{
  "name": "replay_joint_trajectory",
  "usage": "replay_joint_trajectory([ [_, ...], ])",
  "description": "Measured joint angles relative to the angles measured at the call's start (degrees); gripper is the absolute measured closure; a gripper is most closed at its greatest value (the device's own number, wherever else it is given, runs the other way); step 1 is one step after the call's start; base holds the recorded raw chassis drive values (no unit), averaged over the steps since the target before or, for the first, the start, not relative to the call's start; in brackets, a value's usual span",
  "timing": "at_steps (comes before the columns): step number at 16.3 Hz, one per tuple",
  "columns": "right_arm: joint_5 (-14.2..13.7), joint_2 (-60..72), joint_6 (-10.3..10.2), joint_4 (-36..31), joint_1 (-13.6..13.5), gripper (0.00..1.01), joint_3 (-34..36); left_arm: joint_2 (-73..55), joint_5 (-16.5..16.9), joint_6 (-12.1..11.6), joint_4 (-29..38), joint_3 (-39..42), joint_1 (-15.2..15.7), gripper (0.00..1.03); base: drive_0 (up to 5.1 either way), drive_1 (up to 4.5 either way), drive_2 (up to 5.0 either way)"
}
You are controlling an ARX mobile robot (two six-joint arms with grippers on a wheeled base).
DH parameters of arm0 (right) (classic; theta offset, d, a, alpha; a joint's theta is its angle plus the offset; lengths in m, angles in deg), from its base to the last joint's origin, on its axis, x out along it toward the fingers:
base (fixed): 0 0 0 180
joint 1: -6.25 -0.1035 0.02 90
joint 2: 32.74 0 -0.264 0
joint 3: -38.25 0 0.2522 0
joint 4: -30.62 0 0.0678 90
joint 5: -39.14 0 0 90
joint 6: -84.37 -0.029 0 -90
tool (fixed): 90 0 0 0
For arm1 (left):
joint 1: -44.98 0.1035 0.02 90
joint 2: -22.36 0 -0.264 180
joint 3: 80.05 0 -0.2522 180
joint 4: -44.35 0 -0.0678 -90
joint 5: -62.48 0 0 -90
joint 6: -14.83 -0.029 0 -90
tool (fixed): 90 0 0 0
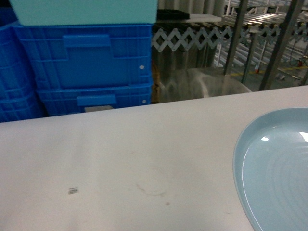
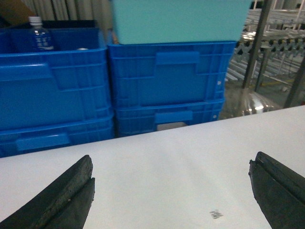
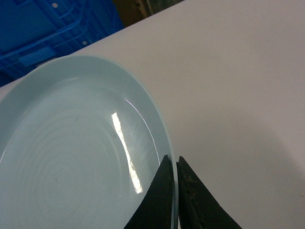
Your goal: Place blue tray on left shelf second layer neatly
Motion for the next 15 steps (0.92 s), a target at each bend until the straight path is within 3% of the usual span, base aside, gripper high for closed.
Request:
replay_joint_trajectory([
  [15,0.0,0.0,0.0,0.0,0.0,0.99,0.0,0.0,0.1,0.0,0.0,0.0,0.0,0.05,3.5,-3.94,-3.9],
])
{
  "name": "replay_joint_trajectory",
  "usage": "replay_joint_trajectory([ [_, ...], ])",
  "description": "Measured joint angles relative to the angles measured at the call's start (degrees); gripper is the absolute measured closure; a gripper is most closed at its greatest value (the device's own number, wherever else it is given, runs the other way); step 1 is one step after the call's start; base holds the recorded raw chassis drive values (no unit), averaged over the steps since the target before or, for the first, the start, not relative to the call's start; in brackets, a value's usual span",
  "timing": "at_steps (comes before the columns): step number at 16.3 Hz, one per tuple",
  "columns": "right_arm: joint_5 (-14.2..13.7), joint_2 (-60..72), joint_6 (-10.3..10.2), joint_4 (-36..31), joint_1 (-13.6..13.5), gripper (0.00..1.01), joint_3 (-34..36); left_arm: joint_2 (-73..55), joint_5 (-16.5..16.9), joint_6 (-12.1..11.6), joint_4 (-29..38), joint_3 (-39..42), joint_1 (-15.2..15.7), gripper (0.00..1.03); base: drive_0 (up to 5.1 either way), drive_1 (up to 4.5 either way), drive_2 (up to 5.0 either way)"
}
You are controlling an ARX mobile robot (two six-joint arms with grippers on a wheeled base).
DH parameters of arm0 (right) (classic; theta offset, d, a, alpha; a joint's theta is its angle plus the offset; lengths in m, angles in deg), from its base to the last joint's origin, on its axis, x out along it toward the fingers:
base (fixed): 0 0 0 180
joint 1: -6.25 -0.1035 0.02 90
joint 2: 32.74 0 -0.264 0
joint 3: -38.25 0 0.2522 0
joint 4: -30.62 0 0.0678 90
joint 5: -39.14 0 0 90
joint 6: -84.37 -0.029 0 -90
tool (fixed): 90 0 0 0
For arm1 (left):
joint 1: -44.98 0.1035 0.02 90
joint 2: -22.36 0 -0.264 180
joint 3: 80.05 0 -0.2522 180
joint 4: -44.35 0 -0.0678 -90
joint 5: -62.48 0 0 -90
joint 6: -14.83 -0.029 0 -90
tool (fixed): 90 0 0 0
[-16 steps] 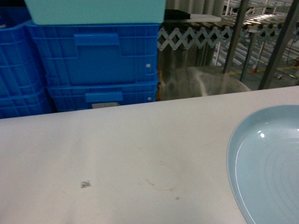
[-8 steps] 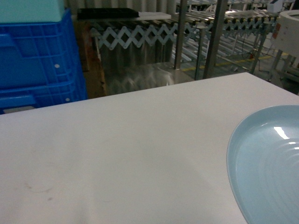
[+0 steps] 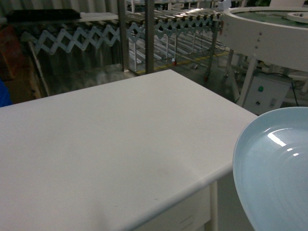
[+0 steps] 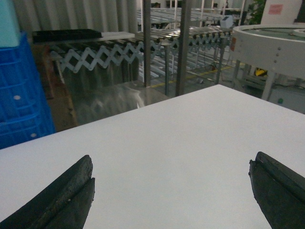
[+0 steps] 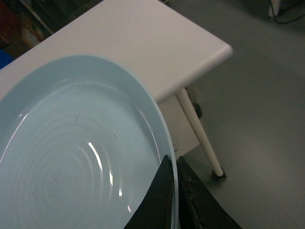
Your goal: Place blue tray on left shelf second layer neatly
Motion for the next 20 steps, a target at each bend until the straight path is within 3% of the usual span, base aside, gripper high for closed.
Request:
replay_joint_trajectory([
  [14,0.0,0.0,0.0,0.0,-0.1,0.99,0.0,0.0,0.0,0.0,0.0,0.0,0.0,0.05,3.5,-3.78,-3.8],
  [20,-0.3,0.0,0.0,-0.1,-0.1,0.99,0.1,0.0,0.0,0.0,-0.2,0.0,0.0,0.05,-1.4,-1.42,-1.4],
])
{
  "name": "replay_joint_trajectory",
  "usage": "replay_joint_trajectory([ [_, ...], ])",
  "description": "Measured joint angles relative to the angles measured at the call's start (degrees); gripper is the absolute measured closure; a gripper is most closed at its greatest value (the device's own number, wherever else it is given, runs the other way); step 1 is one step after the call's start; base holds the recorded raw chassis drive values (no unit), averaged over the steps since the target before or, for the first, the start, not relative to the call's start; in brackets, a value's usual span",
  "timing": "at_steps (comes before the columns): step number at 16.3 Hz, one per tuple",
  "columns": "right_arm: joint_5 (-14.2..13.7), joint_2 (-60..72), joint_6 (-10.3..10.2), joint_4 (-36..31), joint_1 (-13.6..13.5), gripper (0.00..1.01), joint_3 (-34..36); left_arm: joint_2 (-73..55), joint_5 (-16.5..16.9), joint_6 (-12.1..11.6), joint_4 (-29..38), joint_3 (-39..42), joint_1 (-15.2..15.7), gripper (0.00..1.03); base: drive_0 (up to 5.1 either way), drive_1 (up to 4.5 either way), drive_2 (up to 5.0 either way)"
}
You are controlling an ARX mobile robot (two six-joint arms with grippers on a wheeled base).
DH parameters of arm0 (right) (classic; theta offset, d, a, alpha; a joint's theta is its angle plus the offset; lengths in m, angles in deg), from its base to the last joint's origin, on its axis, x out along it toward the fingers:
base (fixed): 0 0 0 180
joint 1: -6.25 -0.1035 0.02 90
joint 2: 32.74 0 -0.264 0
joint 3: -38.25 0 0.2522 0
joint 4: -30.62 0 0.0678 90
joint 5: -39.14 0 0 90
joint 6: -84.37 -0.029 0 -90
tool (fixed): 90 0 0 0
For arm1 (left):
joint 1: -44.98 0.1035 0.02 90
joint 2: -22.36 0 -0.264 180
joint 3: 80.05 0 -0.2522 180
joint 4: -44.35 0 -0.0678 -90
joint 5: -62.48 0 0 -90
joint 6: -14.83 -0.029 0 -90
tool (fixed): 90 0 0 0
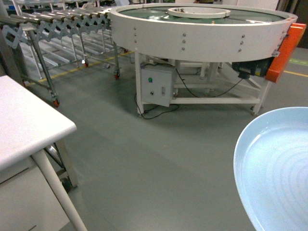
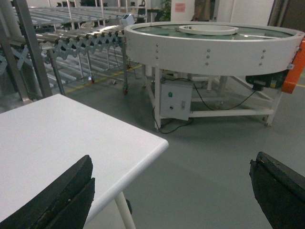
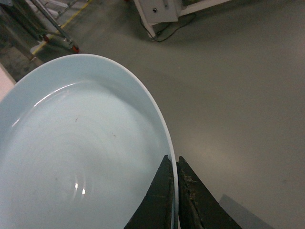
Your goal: Place blue tray on left shelf second layer neatly
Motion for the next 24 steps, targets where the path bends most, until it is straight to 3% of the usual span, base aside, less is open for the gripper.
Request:
replay_joint_trajectory([
  [6,0.2,-0.2,0.0,0.3,0.0,0.99,0.0,0.0,-0.1,0.0,0.2,0.0,0.0,0.05,-1.6,-1.64,-1.6],
  [24,0.1,0.0,0.0,0.0,0.0,0.99,0.0,0.0,0.0,0.0,0.2,0.0,-0.1,0.05,0.9,0.21,-6.9],
])
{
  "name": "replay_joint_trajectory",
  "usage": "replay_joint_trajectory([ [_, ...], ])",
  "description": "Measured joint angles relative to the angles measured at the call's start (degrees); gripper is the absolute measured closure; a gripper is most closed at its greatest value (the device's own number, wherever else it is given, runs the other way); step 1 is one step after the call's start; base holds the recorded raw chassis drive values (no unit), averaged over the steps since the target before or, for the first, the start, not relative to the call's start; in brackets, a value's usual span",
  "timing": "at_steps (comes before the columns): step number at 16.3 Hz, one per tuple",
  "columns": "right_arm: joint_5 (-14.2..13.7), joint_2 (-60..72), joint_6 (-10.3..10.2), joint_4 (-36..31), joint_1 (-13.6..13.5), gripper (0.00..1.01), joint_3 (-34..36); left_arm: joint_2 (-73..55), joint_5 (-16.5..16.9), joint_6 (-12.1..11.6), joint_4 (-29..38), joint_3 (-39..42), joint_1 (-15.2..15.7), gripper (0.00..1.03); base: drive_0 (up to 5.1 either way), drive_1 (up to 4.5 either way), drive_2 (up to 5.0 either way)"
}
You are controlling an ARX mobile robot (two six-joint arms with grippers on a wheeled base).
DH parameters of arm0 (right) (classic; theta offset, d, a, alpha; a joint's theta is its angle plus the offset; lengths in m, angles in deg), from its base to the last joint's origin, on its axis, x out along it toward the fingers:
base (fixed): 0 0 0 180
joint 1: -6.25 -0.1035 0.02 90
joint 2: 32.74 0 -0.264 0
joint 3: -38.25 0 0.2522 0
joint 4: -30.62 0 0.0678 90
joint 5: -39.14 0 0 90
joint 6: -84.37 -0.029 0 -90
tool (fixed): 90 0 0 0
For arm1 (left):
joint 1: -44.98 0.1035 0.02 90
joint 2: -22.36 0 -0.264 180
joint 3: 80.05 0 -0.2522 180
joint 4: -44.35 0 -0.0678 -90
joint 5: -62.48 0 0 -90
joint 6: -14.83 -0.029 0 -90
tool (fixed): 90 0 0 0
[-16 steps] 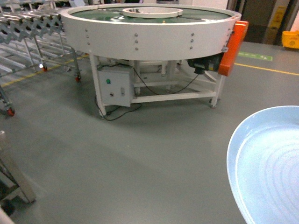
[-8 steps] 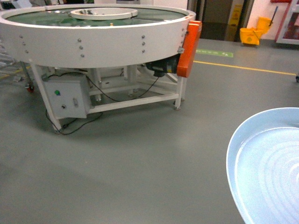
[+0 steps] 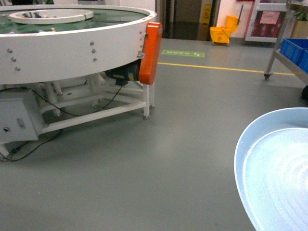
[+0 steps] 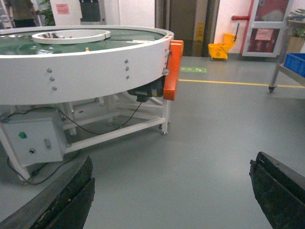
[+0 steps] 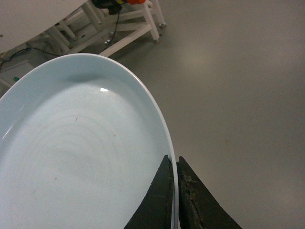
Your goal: Place blue tray on left shelf second layer neatly
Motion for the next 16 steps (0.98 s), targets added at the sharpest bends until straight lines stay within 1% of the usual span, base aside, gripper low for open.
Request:
replay_joint_trajectory([
  [5,-0.1,0.1,0.0,-0.1,0.0,0.99,0.0,0.0,0.0,0.0,-0.1,0.0,0.0,0.05,0.9,0.21,-6.9],
  [6,-0.4,0.4,0.0,0.4,0.1,0.99,0.0,0.0,0.0,0.0,0.0,0.0,0.0,0.05,0.9,0.21,-6.9],
  [16,-0.2,0.1,0.0,0.1,0.0,0.99,0.0,0.0,0.0,0.0,0.0,0.0,0.0,0.05,0.9,0.21,-6.9],
])
